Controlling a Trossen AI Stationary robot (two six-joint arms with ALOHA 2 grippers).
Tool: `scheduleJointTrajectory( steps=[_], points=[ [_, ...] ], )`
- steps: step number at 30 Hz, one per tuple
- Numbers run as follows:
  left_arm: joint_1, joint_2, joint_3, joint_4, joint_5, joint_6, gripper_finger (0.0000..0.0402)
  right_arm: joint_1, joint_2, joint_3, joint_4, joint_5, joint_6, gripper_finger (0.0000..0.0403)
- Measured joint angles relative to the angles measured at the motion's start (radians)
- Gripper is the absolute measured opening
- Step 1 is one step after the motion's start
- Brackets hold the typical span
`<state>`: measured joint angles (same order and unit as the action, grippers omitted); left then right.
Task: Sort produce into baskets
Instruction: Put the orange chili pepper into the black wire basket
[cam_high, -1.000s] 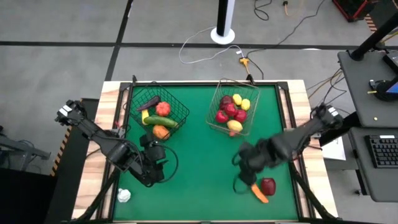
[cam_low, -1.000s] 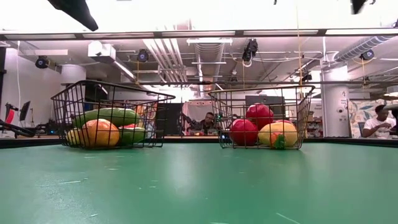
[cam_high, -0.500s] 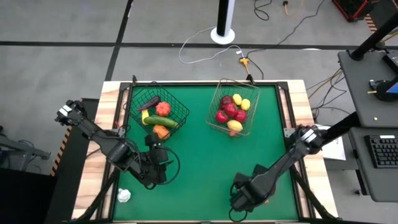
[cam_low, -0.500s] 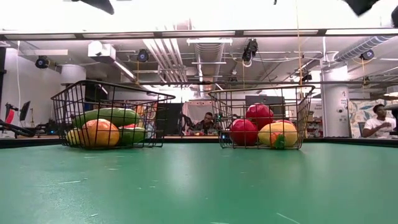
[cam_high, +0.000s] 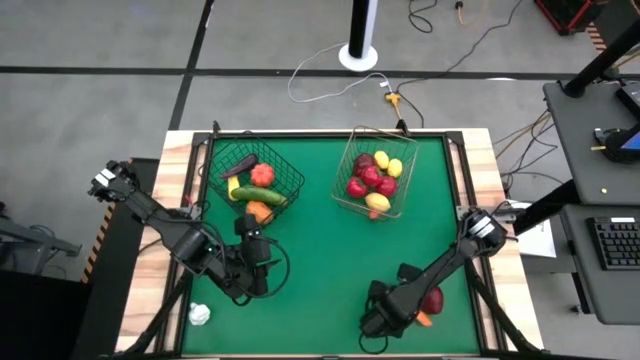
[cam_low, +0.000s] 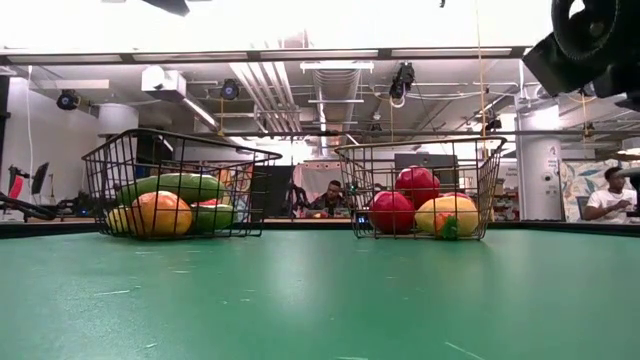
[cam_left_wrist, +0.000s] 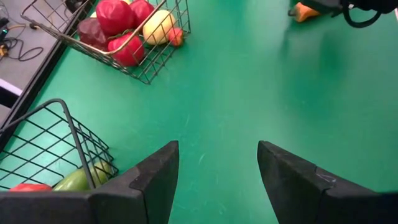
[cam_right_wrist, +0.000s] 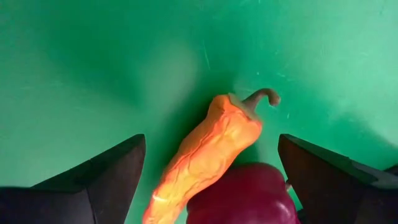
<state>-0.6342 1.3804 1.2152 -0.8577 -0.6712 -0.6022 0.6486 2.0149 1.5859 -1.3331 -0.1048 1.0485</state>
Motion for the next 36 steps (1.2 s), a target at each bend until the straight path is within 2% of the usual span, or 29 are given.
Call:
scheduleJointTrajectory(
  steps=[7, 14, 18, 26, 31, 36],
  points=[
    [0.0, 0.0, 0.0, 0.0, 0.0, 0.0, 0.0201, -0.001, -0.002, -0.063, 0.013, 0.0, -0.002, 0.0353],
    [0.0, 0.0, 0.0, 0.001, -0.001, 0.0, 0.0201, -0.001, -0.009, -0.138, 0.081, 0.002, -0.022, 0.0314],
    [0.0, 0.001, 0.0, 0.009, -0.031, 0.001, 0.0201, 0.001, -0.009, -0.139, 0.099, 0.038, -0.035, 0.0273],
    [0.0, 0.048, 0.0, 0.062, -0.054, 0.047, 0.0201, -0.001, -0.025, -0.133, 0.111, 0.113, -0.029, 0.0148],
    [-0.001, 0.093, 0.0, 0.114, -0.052, 0.116, 0.0201, 0.001, -0.103, -0.13, 0.13, 0.229, -0.027, 0.0094],
    [-0.002, 0.11, -0.002, 0.184, -0.052, 0.193, 0.0201, -0.001, -0.222, -0.128, 0.251, 0.433, -0.049, 0.0095]
  ],
)
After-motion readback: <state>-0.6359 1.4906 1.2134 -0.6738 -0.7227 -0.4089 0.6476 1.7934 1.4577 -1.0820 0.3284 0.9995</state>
